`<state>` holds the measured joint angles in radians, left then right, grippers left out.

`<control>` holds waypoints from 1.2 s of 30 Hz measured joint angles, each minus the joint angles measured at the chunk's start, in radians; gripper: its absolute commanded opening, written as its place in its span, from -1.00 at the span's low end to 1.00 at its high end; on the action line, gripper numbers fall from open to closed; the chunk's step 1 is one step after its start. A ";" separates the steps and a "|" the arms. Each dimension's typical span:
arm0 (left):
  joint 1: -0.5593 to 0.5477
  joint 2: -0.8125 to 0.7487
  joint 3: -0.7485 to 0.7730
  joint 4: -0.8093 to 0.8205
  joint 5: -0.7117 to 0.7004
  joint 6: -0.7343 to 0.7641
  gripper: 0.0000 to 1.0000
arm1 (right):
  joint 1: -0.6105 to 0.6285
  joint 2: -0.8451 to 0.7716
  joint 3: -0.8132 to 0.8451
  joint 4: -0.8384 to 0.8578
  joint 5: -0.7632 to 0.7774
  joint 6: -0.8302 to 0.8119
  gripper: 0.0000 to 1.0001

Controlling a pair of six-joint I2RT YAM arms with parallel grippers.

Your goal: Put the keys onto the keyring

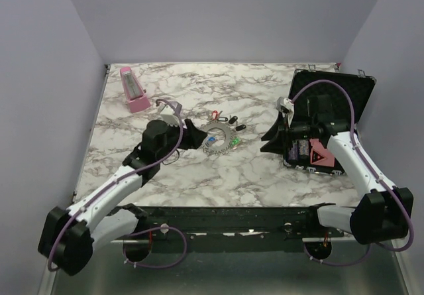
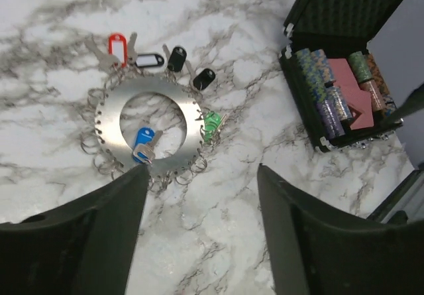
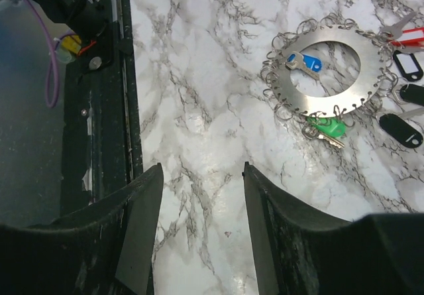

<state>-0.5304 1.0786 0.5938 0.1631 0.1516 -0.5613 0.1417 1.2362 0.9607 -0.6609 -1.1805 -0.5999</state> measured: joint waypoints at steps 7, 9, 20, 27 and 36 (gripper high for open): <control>0.037 -0.439 0.006 -0.174 -0.023 0.055 0.97 | -0.053 -0.039 -0.010 -0.001 0.029 -0.003 0.49; 0.107 -0.544 0.036 -0.247 -0.004 0.072 0.97 | -0.058 -0.074 -0.008 0.006 0.058 0.018 0.60; 0.203 -0.668 0.171 -0.604 -0.010 0.209 0.97 | -0.078 -0.183 0.121 0.153 0.317 0.386 0.99; 0.203 -0.781 0.168 -0.700 -0.021 0.230 0.97 | -0.078 -0.217 0.138 0.257 0.515 0.700 1.00; 0.203 -0.838 0.168 -0.766 -0.033 0.236 0.97 | -0.078 -0.269 0.126 0.301 0.616 0.826 1.00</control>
<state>-0.3271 0.2409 0.7616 -0.6025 0.1184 -0.3256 0.0635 0.9676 1.0870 -0.3599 -0.5644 0.2260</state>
